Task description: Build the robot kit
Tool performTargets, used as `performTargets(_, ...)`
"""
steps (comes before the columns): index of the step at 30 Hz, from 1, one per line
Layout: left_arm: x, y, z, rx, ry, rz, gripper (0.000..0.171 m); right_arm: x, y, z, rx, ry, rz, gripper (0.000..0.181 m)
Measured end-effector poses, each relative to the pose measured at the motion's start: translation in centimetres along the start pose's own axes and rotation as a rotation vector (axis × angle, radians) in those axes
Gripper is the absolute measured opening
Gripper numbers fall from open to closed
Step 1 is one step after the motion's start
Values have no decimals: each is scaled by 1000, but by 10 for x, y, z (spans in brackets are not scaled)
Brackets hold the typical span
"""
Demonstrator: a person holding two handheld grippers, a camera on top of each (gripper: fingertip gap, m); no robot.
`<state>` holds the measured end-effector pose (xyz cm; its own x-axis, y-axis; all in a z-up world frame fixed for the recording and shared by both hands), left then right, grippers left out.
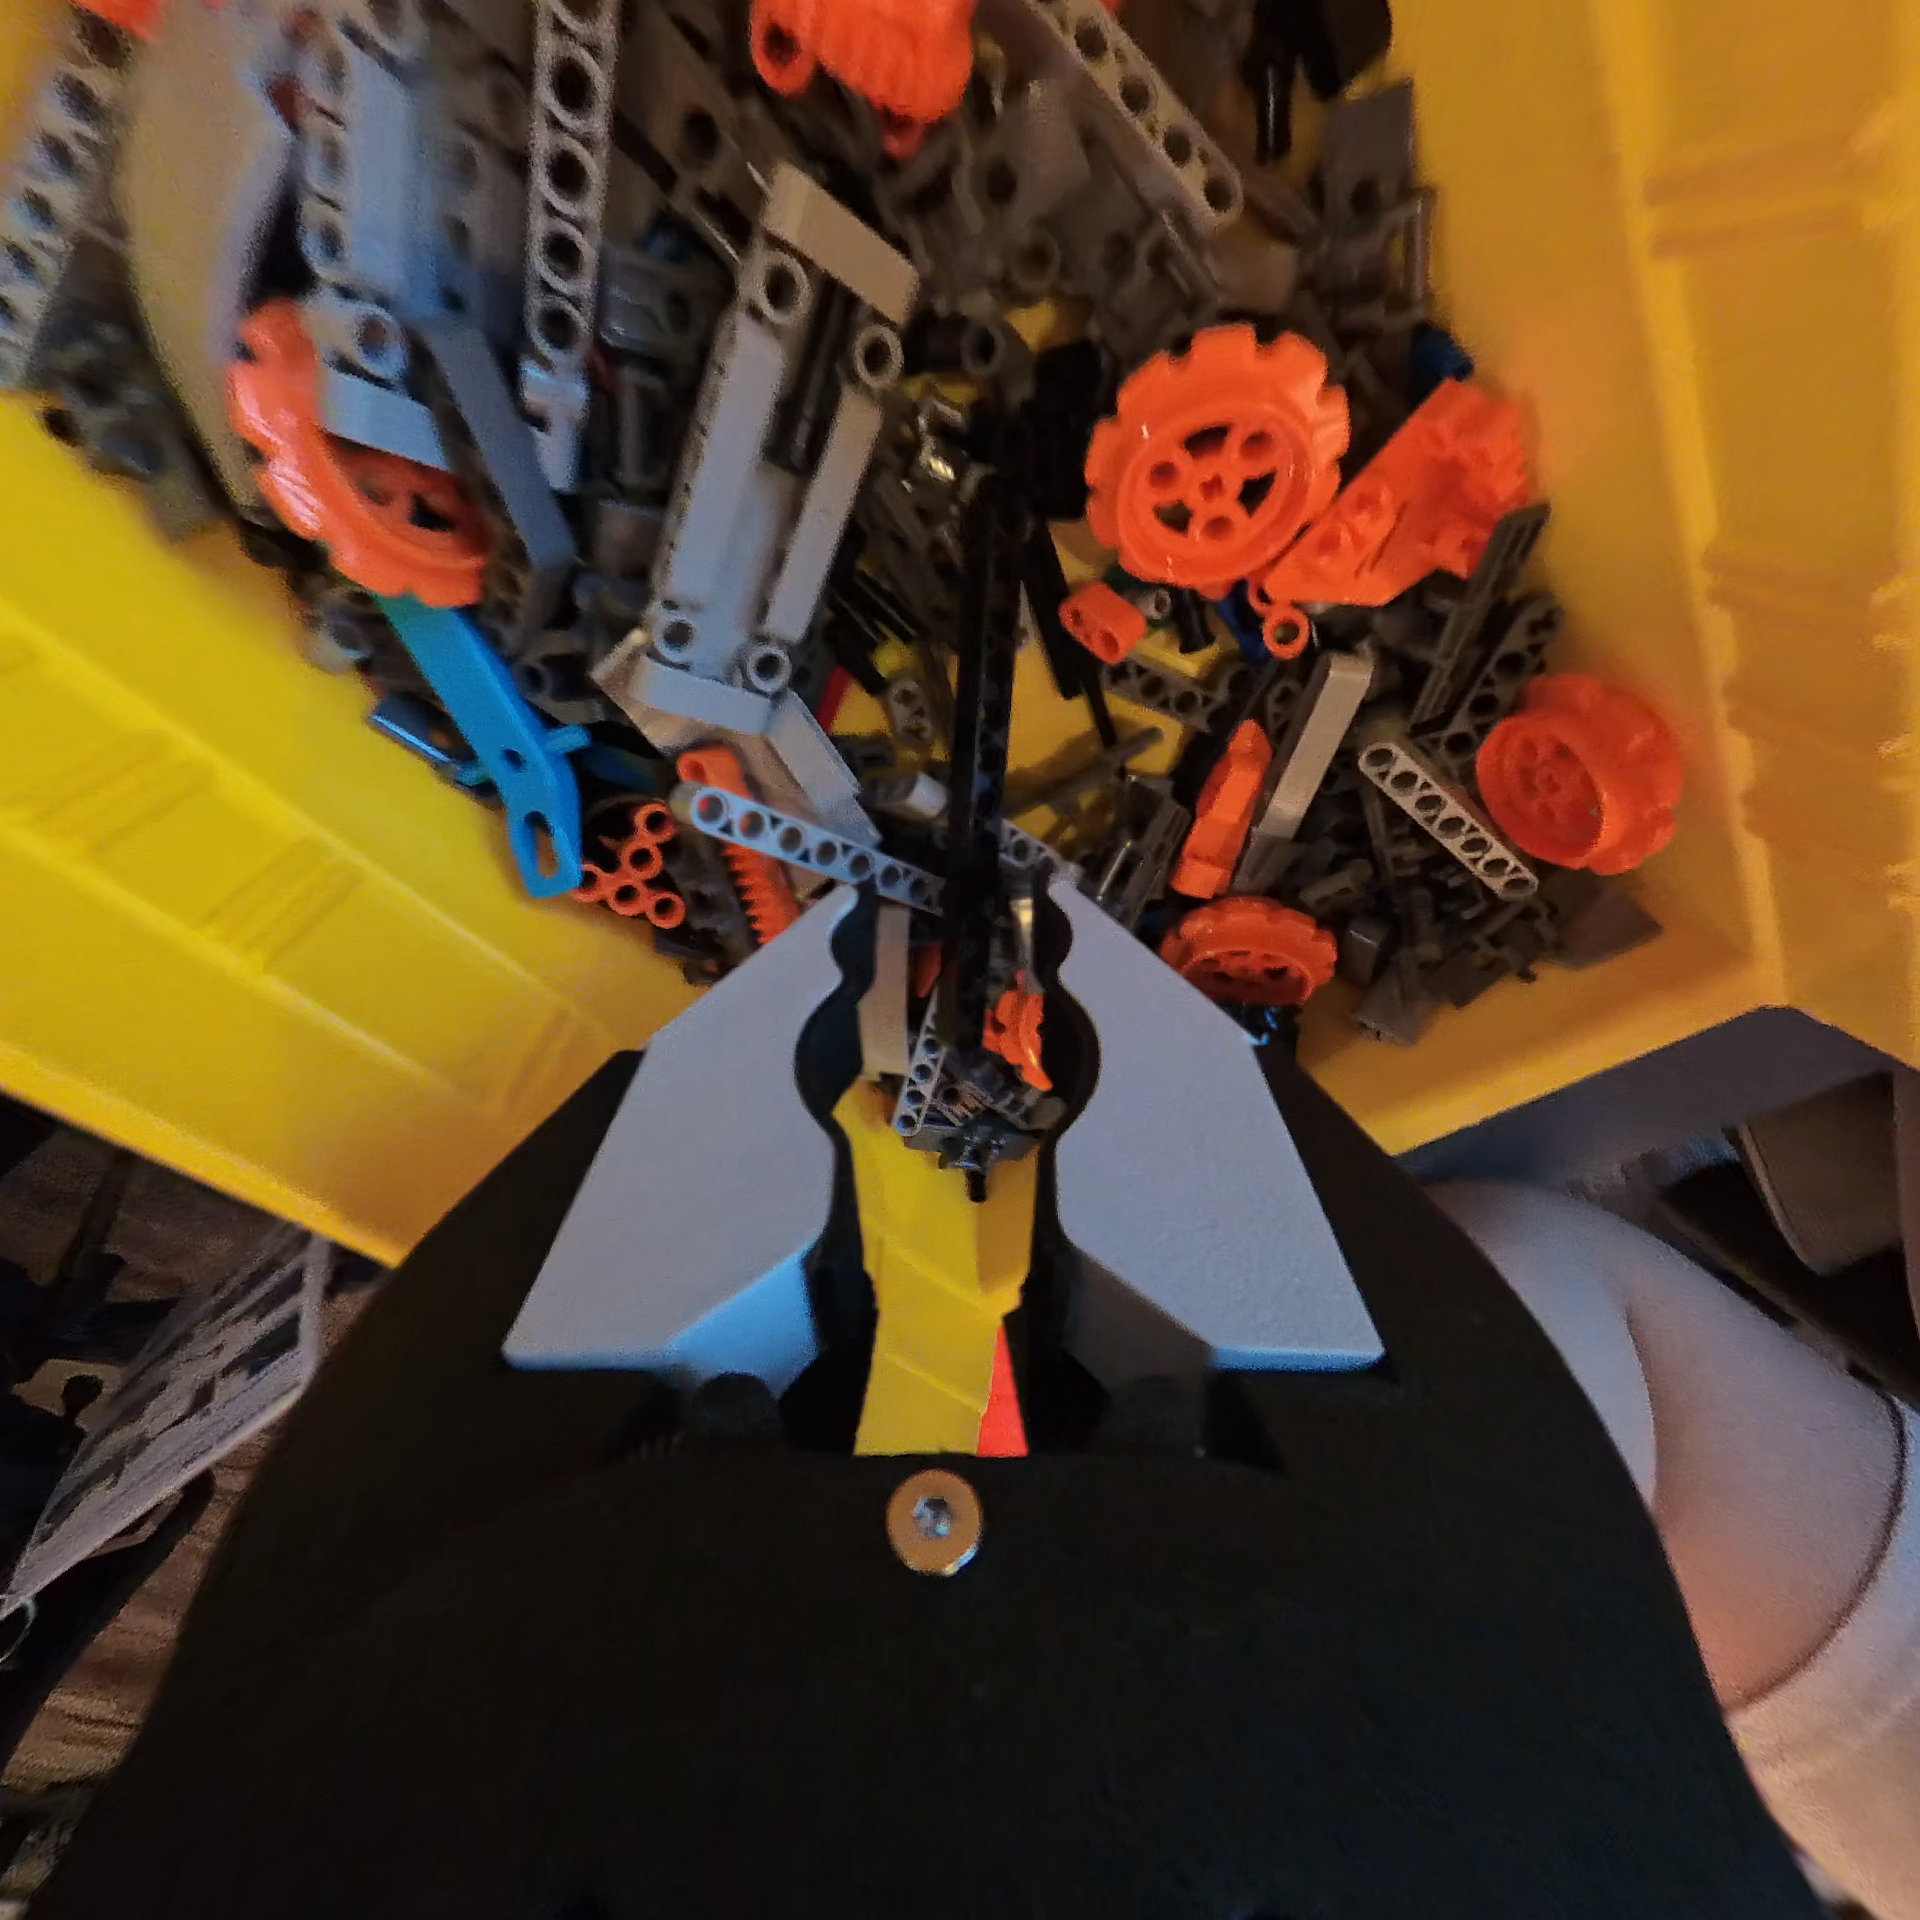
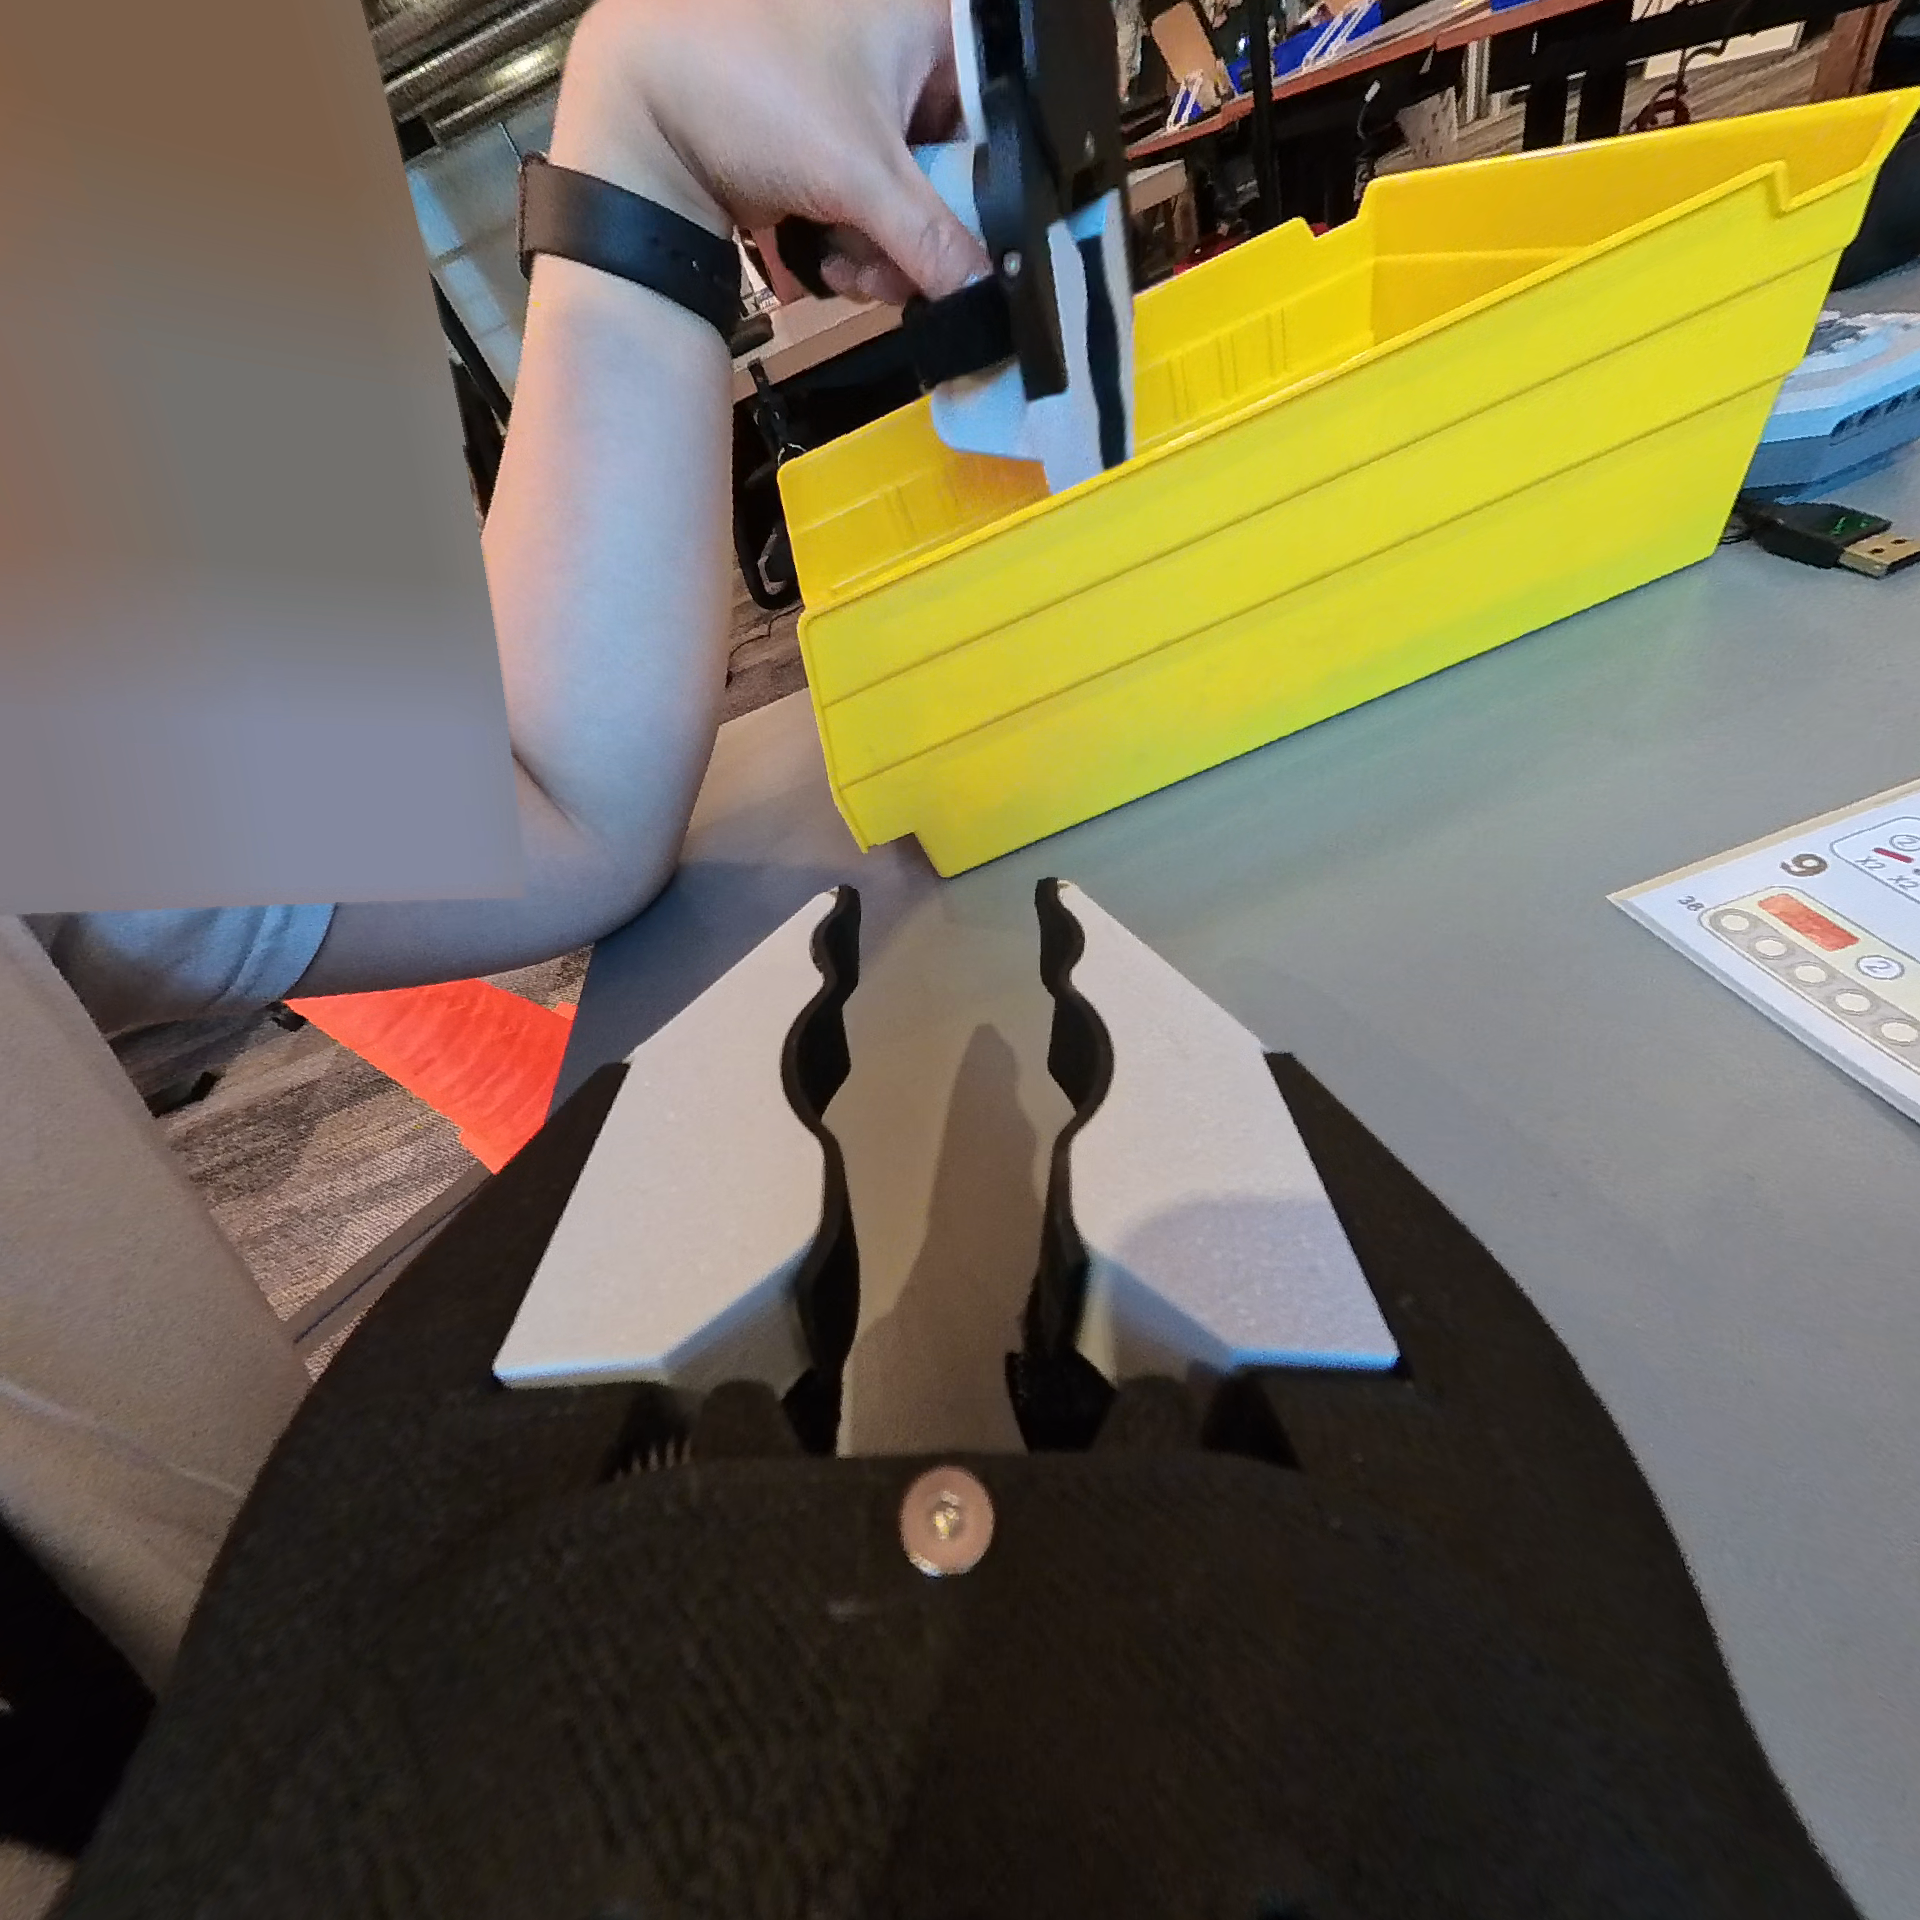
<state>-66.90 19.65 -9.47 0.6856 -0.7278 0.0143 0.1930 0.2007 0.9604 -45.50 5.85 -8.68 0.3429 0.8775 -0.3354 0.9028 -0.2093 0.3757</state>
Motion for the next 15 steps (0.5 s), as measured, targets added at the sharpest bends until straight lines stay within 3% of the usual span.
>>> performTargets(2,-7,10,-12,59,-10,-88,52,0,0,0,-1,-2,-2,34)
performTargets(4,-5,16,-27,112,-45,-124,45,0,0,0,-1,-2,-4,34)
performTargets(8,15,10,-50,104,-156,-94,45,0,0,0,-1,-4,-6,34)
performTargets(15,31,-3,-74,51,-178,-32,61,-1,0,1,-4,-11,-16,34)
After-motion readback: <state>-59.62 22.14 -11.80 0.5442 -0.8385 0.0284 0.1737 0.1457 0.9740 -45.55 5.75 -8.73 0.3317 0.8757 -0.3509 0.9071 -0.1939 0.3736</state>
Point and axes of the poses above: each gripper's, where its closed fingertips meet, y back along the fingers, z out of its underside, x = y × z across the jaws, the point moved 3 cm from there along y, back along the fingers, and after that the axes turned 13 degrees about -x, right-handed, at the moved point
